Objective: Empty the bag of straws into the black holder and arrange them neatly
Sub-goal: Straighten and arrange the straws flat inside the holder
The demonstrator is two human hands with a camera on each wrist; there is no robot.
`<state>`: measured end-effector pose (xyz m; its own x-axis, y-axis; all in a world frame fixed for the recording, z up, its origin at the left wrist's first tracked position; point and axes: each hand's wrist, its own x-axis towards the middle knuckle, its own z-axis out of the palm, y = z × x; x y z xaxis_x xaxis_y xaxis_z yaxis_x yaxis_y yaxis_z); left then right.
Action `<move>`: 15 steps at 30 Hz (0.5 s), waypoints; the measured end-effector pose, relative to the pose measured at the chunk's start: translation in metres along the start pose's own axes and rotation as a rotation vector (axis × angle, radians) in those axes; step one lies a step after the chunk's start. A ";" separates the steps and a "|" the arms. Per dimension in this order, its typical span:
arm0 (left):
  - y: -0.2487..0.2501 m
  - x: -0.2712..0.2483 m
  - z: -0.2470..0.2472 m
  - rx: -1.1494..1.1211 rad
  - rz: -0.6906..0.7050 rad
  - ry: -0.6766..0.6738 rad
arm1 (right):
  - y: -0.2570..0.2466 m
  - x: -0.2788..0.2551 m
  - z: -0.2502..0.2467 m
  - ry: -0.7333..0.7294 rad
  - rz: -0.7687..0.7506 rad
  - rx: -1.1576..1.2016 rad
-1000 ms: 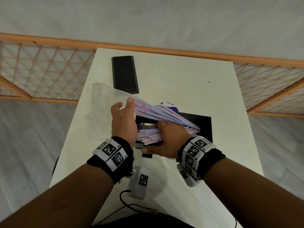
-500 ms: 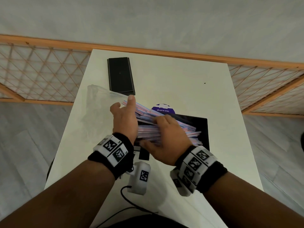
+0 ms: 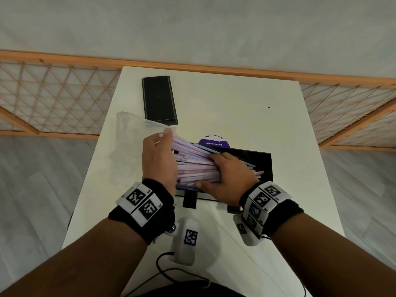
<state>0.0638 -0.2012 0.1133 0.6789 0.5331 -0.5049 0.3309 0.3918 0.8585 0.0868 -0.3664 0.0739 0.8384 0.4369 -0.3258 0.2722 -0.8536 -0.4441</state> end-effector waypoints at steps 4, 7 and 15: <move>-0.004 -0.006 -0.005 -0.020 -0.067 -0.011 | -0.016 0.012 0.003 -0.030 -0.035 -0.062; -0.005 -0.010 -0.007 -0.057 -0.084 -0.005 | -0.023 0.018 0.004 -0.044 -0.010 -0.050; 0.000 0.002 -0.003 0.118 0.016 0.034 | -0.031 0.018 0.006 -0.089 -0.023 -0.158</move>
<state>0.0637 -0.1979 0.1121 0.6626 0.5649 -0.4917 0.3961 0.2929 0.8702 0.0910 -0.3305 0.0766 0.7881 0.4742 -0.3924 0.3675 -0.8740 -0.3179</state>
